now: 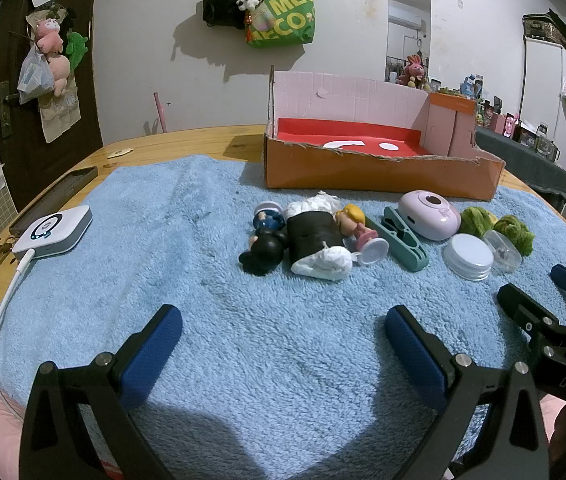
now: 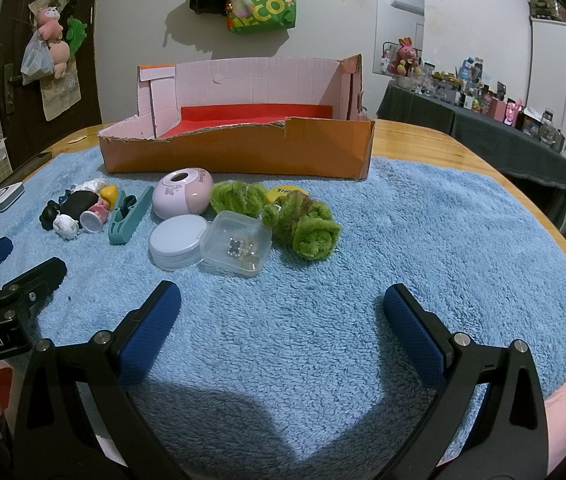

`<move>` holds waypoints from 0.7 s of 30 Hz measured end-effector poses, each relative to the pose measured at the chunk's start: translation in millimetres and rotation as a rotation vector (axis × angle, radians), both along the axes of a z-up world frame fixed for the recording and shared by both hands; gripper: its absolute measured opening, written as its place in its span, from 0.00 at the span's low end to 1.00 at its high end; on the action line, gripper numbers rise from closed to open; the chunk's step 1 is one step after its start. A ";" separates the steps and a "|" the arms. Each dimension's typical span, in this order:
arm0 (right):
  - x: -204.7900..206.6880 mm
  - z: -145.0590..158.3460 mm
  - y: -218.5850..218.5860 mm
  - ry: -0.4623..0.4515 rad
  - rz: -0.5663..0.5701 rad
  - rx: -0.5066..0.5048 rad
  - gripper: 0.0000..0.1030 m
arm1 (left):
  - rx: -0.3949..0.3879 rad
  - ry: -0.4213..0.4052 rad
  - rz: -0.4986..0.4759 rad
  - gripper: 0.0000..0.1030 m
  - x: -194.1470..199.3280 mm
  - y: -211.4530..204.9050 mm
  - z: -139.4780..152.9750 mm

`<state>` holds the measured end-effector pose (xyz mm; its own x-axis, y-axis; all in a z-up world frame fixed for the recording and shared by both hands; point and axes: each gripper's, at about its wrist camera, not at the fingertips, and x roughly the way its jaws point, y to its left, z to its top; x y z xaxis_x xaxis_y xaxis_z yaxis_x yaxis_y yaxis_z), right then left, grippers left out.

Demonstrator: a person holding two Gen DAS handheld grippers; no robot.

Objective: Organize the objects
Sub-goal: 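Move both tools toward the small items on the blue towel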

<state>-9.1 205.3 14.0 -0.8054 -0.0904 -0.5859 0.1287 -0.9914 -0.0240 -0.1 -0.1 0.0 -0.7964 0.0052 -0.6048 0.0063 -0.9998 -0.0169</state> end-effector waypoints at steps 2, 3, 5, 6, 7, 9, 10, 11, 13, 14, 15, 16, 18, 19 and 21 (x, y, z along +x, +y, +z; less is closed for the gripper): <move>0.1 0.2 0.2 0.000 0.000 0.000 1.00 | 0.000 0.000 0.000 1.00 0.0 0.0 0.0; 0.2 0.3 0.3 0.000 0.000 0.000 1.00 | 0.000 0.000 0.000 1.00 0.0 0.0 0.0; 0.3 0.5 0.4 0.001 0.001 0.000 1.00 | 0.000 0.000 0.000 1.00 0.0 0.0 0.0; 0.4 0.5 0.5 0.001 0.000 0.000 1.00 | 0.000 0.000 0.000 1.00 0.0 0.0 0.0; 0.5 0.4 0.4 0.001 0.000 0.000 1.00 | 0.000 0.000 0.000 1.00 0.0 0.0 0.0; 0.7 0.3 0.5 0.001 0.000 0.000 1.00 | 0.000 0.001 0.000 1.00 0.1 0.0 0.0; 0.8 0.3 0.5 0.002 0.000 0.000 1.00 | 0.000 0.001 0.000 1.00 0.0 0.0 0.0; 0.8 0.2 0.5 0.002 0.000 0.000 1.00 | 0.000 0.000 0.000 1.00 0.0 0.0 0.0; 0.9 0.1 0.5 0.002 0.000 0.000 1.00 | 0.000 0.000 0.000 1.00 0.0 0.0 0.0; 1.1 0.1 0.5 0.003 0.001 0.000 1.00 | 0.000 0.000 0.000 1.00 0.0 0.0 0.0; 1.2 0.0 0.5 0.003 0.001 0.000 1.00 | 0.000 0.000 0.000 1.00 0.0 0.0 0.0; 1.3 0.0 0.5 0.003 0.001 0.000 1.00 | 0.000 0.000 -0.001 1.00 0.0 0.0 0.0; 1.4 -0.2 1.0 0.003 0.001 -0.001 1.00 | -0.001 0.000 -0.001 1.00 0.0 0.1 0.0; 1.4 -0.1 1.3 0.003 0.001 0.000 1.00 | -0.002 -0.001 -0.002 1.00 0.0 0.3 0.0; 1.3 -0.3 1.7 0.000 0.002 0.000 1.00 | 0.002 -0.007 -0.006 1.00 -0.5 -0.8 0.5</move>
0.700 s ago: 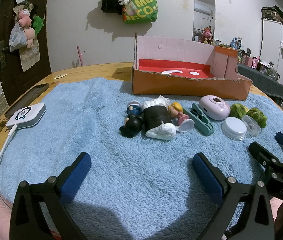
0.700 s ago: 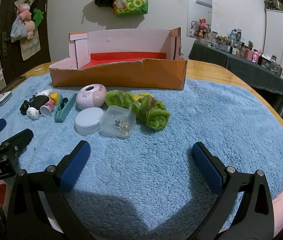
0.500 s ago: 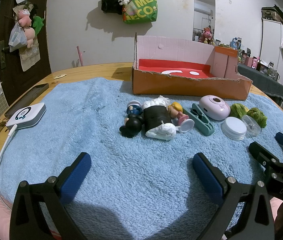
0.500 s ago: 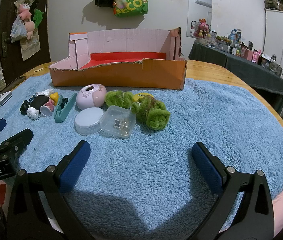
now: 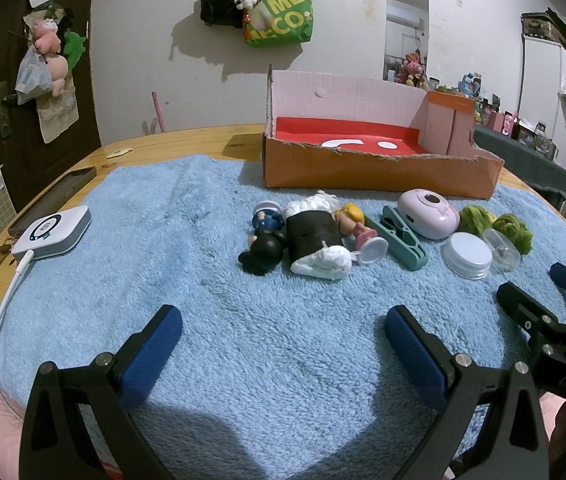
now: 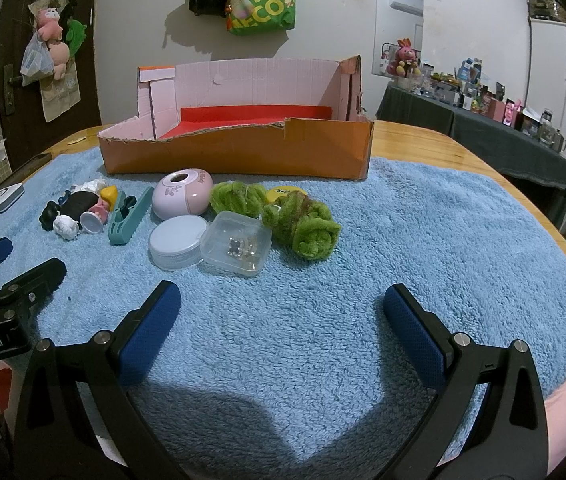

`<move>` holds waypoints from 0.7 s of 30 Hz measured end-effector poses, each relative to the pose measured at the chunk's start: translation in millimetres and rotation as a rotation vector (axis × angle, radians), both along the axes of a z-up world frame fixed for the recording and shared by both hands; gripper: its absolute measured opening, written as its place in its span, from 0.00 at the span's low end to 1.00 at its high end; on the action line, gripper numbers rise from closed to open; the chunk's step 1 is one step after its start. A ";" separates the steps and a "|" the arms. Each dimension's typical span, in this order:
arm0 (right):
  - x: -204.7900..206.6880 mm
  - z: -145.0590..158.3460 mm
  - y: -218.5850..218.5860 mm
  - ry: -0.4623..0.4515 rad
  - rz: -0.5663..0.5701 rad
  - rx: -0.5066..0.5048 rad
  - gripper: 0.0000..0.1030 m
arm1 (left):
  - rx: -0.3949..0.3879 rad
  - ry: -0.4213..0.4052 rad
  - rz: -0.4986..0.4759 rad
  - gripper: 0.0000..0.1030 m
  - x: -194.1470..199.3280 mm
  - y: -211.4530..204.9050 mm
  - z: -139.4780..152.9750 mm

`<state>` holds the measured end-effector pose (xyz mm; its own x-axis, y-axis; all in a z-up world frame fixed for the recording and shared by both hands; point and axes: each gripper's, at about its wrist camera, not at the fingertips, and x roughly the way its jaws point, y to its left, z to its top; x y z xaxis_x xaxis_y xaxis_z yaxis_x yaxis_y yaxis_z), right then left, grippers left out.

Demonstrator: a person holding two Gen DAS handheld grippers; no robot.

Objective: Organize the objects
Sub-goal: 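Move both tools toward the small items on the blue towel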

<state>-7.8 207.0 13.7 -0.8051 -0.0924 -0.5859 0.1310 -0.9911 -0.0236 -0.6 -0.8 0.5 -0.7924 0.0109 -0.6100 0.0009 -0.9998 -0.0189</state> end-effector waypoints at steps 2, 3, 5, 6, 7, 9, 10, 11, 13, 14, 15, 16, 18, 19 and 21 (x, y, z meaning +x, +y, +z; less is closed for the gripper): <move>-1.7 0.5 0.5 -0.013 0.005 -0.001 1.00 | -0.002 -0.010 -0.012 1.00 1.0 1.8 3.1; -2.6 0.8 1.1 -0.019 0.006 -0.004 1.00 | 0.002 -0.016 -0.020 1.00 1.5 2.2 2.0; -6.3 1.8 -0.6 -0.025 0.012 -0.007 1.00 | 0.016 -0.028 -0.030 1.00 -0.7 -2.3 5.9; -7.4 2.8 -1.4 -0.026 0.013 -0.009 1.00 | 0.025 -0.033 -0.036 1.00 -1.9 -4.0 7.5; -8.8 4.4 1.4 -0.027 0.015 -0.013 1.00 | 0.031 -0.036 -0.040 1.00 -2.5 -4.2 10.6; -10.3 6.8 3.9 -0.023 0.018 -0.022 1.00 | 0.032 -0.034 -0.046 1.00 -5.7 -7.2 15.9; -12.6 9.5 5.5 -0.020 0.018 -0.023 1.00 | 0.030 -0.031 -0.048 1.00 -5.8 -10.0 18.9; -15.8 12.7 6.3 -0.018 0.018 -0.022 1.00 | 0.025 -0.030 -0.049 1.00 -7.6 -12.3 22.5; -13.2 24.3 8.9 -0.015 0.019 -0.021 1.00 | 0.028 -0.036 -0.055 1.00 -12.4 -19.6 30.4; -15.9 27.4 10.1 -0.015 0.019 -0.022 1.00 | 0.038 -0.042 -0.062 1.00 -15.9 -24.3 33.9; -18.6 30.5 11.2 -0.016 0.021 -0.022 1.00 | 0.048 -0.048 -0.068 1.00 -19.2 -28.9 36.2; -22.4 33.3 12.2 -0.018 0.025 -0.020 1.00 | 0.057 -0.060 -0.073 1.00 -23.4 -34.2 38.6; -28.0 37.1 14.6 -0.021 0.025 -0.012 1.00 | 0.061 -0.091 -0.087 1.00 -32.4 -43.2 41.0; -29.8 38.2 15.9 -0.023 0.024 -0.006 1.00 | 0.059 -0.103 -0.097 1.00 -35.7 -46.1 41.3; -35.5 41.0 19.4 -0.033 0.026 0.002 1.00 | 0.043 -0.136 -0.129 0.99 -41.9 -51.1 40.3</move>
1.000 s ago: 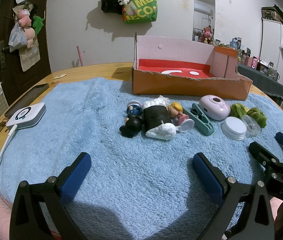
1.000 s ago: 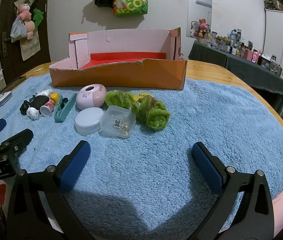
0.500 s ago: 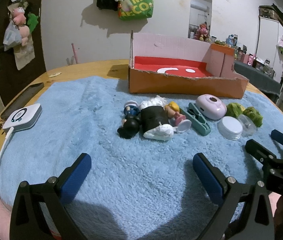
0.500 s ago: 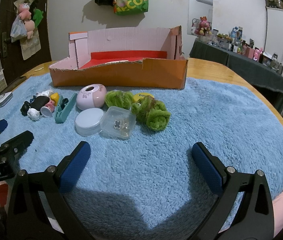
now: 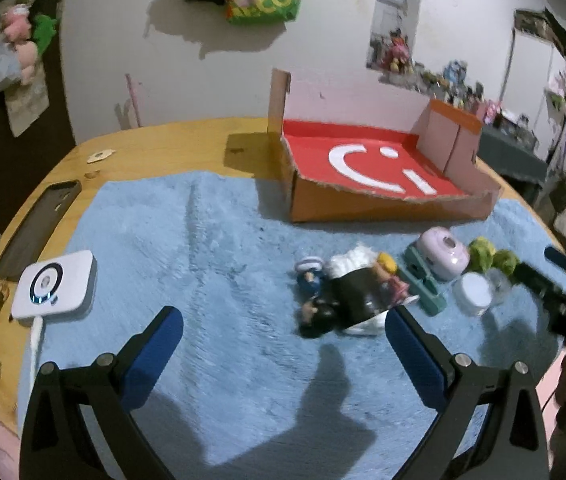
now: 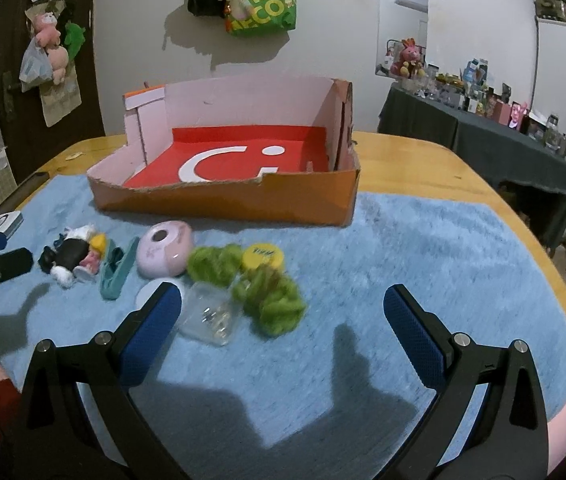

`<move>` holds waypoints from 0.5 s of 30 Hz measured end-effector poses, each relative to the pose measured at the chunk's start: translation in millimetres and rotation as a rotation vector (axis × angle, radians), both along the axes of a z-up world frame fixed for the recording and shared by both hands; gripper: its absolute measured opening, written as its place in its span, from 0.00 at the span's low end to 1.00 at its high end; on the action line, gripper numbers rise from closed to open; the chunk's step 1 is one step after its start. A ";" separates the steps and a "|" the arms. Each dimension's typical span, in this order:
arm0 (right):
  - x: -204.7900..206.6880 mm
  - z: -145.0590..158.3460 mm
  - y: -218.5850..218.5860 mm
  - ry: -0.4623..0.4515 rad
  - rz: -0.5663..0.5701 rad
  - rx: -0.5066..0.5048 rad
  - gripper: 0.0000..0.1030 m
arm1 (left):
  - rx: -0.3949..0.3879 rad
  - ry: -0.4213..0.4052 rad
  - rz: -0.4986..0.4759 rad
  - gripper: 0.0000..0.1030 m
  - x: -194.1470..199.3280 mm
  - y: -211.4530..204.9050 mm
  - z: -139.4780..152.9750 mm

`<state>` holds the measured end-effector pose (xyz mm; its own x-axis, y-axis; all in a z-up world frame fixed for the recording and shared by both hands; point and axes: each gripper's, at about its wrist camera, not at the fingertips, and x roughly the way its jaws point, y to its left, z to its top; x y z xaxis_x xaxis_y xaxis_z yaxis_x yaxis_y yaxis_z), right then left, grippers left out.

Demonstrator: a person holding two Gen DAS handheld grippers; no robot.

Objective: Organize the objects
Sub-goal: 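Move both tools toward the small items on the blue towel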

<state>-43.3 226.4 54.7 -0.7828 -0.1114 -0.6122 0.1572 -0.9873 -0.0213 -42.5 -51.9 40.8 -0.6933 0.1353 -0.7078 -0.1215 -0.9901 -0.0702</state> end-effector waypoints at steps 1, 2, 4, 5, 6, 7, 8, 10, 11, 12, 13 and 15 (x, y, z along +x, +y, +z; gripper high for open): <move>-3.8 1.2 2.0 -0.009 0.003 0.001 1.00 | -0.005 -0.010 -0.016 0.99 -2.2 -1.0 -1.2; -5.4 1.5 3.8 -0.016 0.007 0.000 1.00 | -0.012 -0.018 -0.032 0.99 -4.2 -1.6 -2.8; -9.5 0.4 7.9 -0.035 0.015 0.002 1.00 | -0.040 -0.035 -0.054 0.97 -9.7 -2.1 -7.0; -13.4 -0.9 10.4 -0.050 0.017 0.006 1.00 | -0.060 -0.046 -0.064 0.96 -13.0 -1.9 -9.8; -15.1 -2.3 12.0 -0.060 0.019 0.009 1.00 | -0.067 -0.051 -0.069 0.95 -14.6 -1.7 -11.4; -18.2 -4.2 14.0 -0.072 0.020 0.011 1.00 | -0.074 -0.058 -0.075 0.94 -17.0 -1.9 -13.4; -19.6 -6.0 15.9 -0.081 0.018 0.012 1.00 | -0.079 -0.063 -0.081 0.94 -18.9 -1.8 -15.1; -23.7 -9.8 19.8 -0.099 0.012 0.001 1.00 | -0.094 -0.067 -0.092 0.93 -23.1 -0.5 -17.8; -25.8 -11.3 21.6 -0.108 0.015 -0.014 1.00 | -0.100 -0.067 -0.098 0.93 -24.6 0.3 -18.6; -27.0 -12.6 22.6 -0.115 0.020 -0.029 1.00 | -0.102 -0.064 -0.103 0.92 -25.9 0.7 -19.1; -28.2 -13.2 23.1 -0.119 0.024 -0.039 1.00 | -0.102 -0.061 -0.106 0.92 -27.2 1.2 -19.6; -29.5 -15.1 22.2 -0.121 0.031 -0.043 1.00 | -0.110 -0.053 -0.108 0.92 -30.0 2.7 -20.3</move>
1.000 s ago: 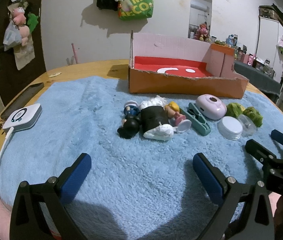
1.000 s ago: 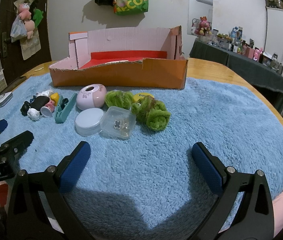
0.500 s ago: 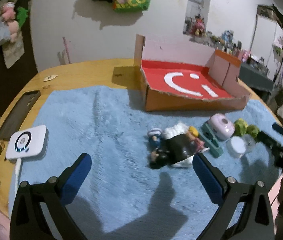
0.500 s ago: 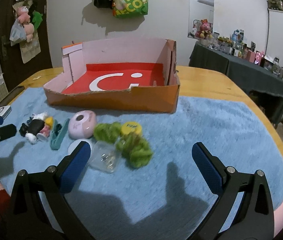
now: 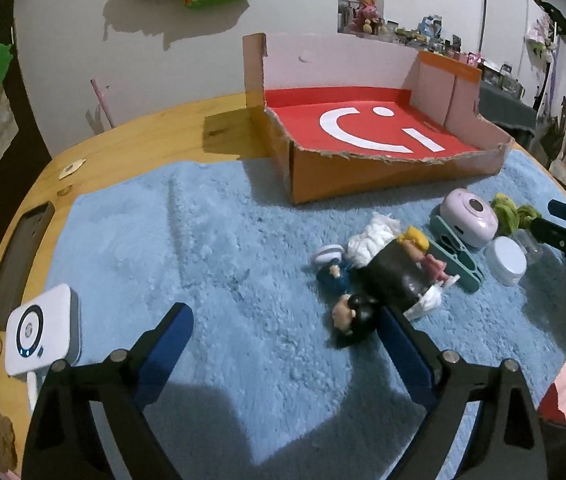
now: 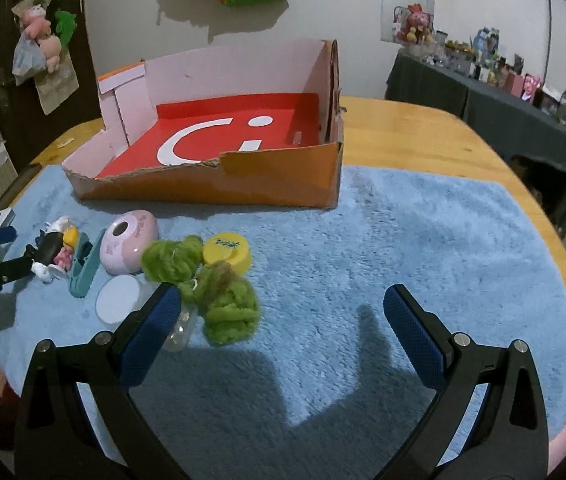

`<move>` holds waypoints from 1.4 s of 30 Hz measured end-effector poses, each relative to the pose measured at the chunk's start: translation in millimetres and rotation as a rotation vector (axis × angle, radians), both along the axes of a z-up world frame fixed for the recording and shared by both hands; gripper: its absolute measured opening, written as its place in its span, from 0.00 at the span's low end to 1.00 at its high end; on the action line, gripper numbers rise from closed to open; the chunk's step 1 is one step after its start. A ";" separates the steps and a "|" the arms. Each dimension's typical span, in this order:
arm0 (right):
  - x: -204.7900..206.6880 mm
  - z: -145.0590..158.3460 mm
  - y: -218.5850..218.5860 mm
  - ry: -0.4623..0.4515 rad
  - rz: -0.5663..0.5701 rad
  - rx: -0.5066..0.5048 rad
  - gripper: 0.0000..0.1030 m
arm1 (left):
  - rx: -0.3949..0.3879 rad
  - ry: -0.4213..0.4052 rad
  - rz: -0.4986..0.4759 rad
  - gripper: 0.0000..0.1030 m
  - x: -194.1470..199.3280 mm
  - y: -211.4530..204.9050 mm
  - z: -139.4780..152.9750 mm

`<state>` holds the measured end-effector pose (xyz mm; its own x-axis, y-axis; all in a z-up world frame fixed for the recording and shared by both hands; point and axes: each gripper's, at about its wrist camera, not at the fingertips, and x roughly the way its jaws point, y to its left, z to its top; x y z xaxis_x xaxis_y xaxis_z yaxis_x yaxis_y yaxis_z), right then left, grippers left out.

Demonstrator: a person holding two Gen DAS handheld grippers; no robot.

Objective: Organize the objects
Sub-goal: 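Move both tools toward the small items on the blue towel, then grasp the blue-haired figure with the left tool while the right tool grasps a green fuzzy ball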

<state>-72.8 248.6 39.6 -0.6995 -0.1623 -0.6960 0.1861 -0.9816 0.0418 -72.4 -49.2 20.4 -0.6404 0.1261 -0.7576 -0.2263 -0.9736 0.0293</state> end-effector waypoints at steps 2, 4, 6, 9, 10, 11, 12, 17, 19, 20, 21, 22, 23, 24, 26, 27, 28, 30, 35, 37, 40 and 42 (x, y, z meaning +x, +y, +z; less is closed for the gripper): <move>-0.8 -0.6 -0.7 0.007 0.003 -0.006 1.00 | -0.009 0.011 -0.009 0.89 -1.9 2.5 -0.4; -2.2 -1.2 -0.6 0.009 0.006 -0.018 1.00 | -0.018 0.020 -0.012 0.87 -3.0 5.3 -0.7; -2.4 -0.9 -0.5 0.013 0.009 -0.025 0.98 | -0.026 0.025 -0.017 0.86 -4.1 7.8 -1.3; -1.6 -0.3 -0.5 0.022 0.016 -0.024 0.96 | -0.045 0.036 -0.032 0.85 -4.0 9.7 -0.4; -1.1 -0.1 0.3 0.024 0.017 -0.020 0.96 | -0.057 0.043 -0.039 0.85 -3.5 9.2 0.5; -0.4 0.2 1.2 0.027 0.016 -0.016 0.96 | -0.069 0.048 -0.041 0.85 -3.2 8.0 1.2; 0.5 0.5 2.6 0.028 0.019 -0.016 0.96 | -0.077 0.051 -0.042 0.85 -3.4 7.1 1.7; 4.8 -0.3 1.4 0.031 0.047 0.010 0.96 | -0.099 0.071 -0.037 0.85 -0.3 -0.4 7.0; 7.4 -0.1 -1.0 0.042 0.057 0.015 0.96 | -0.080 0.073 -0.046 0.84 -0.1 2.4 7.1; 8.0 0.2 -2.7 0.048 0.059 0.021 0.96 | -0.075 0.073 -0.051 0.82 -0.7 5.5 6.0; 7.8 0.4 -4.3 0.053 0.058 0.025 0.96 | -0.075 0.072 -0.053 0.77 -1.3 8.4 4.3; 7.2 0.5 -5.4 0.057 0.058 0.028 0.96 | -0.078 0.066 -0.056 0.71 -3.3 12.5 1.5; 6.8 0.6 -6.2 0.061 0.058 0.030 0.95 | -0.075 0.057 -0.057 0.68 -5.7 15.8 -1.3; 6.5 0.7 -6.7 0.065 0.057 0.029 0.91 | -0.059 0.062 -0.051 0.66 -6.7 16.5 -1.6; 4.8 0.3 -6.4 0.062 0.062 0.012 0.83 | -0.035 0.057 -0.046 0.61 -8.8 18.1 -1.4; 4.0 0.0 -5.5 0.058 0.062 0.000 0.82 | -0.026 0.055 -0.045 0.57 -9.4 18.7 -1.4; 3.9 0.1 -4.5 0.061 0.058 -0.003 0.78 | -0.012 0.051 -0.044 0.54 -10.4 18.9 -1.4; 2.1 -0.8 -3.0 0.051 0.061 -0.022 0.75 | 0.011 0.042 -0.044 0.50 -11.5 19.5 -2.0; -0.4 -5.4 -3.3 0.040 0.077 -0.085 0.63 | 0.035 0.050 -0.040 0.44 -9.8 22.2 -3.9; 1.1 -6.1 -5.1 0.054 0.081 -0.084 0.56 | 0.045 0.056 -0.044 0.38 -6.8 23.5 -4.4; 0.0 -11.6 -11.4 0.034 0.097 -0.050 0.32 | 0.050 0.059 -0.047 0.29 -4.3 25.3 -4.5; 2.7 -12.2 -18.0 0.051 0.098 0.006 0.28 | 0.067 0.059 -0.053 0.23 -2.5 27.0 -4.5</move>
